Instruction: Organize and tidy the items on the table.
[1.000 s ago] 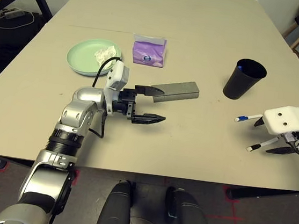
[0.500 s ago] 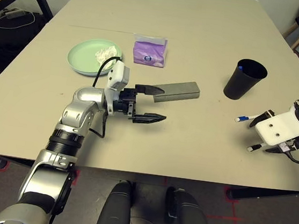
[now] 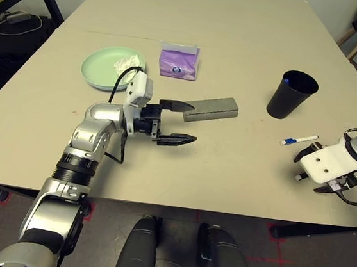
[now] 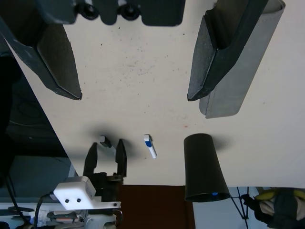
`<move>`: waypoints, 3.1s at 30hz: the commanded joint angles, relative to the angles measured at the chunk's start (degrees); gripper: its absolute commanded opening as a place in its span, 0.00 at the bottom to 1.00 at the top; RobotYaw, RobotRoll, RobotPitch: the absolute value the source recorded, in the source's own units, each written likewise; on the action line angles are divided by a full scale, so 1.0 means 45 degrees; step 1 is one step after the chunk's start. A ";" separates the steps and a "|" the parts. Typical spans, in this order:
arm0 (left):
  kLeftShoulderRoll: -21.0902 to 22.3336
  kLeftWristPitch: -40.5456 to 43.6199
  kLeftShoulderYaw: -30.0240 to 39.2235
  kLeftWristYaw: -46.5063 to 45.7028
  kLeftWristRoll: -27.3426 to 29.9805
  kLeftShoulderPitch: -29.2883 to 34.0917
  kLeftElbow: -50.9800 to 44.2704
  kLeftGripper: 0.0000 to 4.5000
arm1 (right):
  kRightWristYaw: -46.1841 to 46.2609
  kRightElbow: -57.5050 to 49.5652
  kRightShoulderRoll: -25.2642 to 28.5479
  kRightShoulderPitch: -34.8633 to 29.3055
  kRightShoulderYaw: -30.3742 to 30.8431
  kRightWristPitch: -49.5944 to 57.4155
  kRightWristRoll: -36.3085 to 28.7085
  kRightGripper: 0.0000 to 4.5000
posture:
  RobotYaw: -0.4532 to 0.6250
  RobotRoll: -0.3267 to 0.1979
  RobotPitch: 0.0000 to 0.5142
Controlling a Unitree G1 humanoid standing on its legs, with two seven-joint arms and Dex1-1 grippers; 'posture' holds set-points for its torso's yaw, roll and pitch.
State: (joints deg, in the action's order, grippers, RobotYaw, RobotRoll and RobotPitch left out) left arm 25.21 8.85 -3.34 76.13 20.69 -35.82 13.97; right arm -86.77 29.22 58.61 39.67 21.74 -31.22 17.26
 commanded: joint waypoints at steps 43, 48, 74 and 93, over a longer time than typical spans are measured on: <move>-0.0021 0.0109 0.0049 -0.1560 -0.0181 -0.0226 0.0299 1.00 | 0.8584 -0.2507 -0.6967 0.2034 -0.7537 1.1563 -0.9222 0.07 | 0.53 0.62 0.18; -0.0127 0.0291 0.0246 -0.2136 -0.0060 -0.0440 0.0379 1.00 | 1.0590 -0.2024 -0.7434 0.2753 -0.8261 1.0701 -0.9132 0.07 | 0.53 0.62 0.18; -0.0184 0.0591 0.0426 -0.2247 0.0177 -0.0807 0.0502 1.00 | 1.7161 -0.1227 -0.7073 0.3076 -0.8369 1.2290 -0.7015 0.07 | 0.53 0.62 0.18; -0.0192 0.0625 0.0410 -0.2267 0.0166 -0.0714 0.0371 1.00 | 1.6728 -0.1932 -0.7067 0.2719 -0.8260 1.3407 -0.6923 0.90 | 0.53 0.62 0.19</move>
State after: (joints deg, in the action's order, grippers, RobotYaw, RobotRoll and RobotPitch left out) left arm 24.29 11.36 -0.99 65.57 21.20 -39.67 16.42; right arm -11.28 21.44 26.08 52.79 -15.80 28.46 -14.22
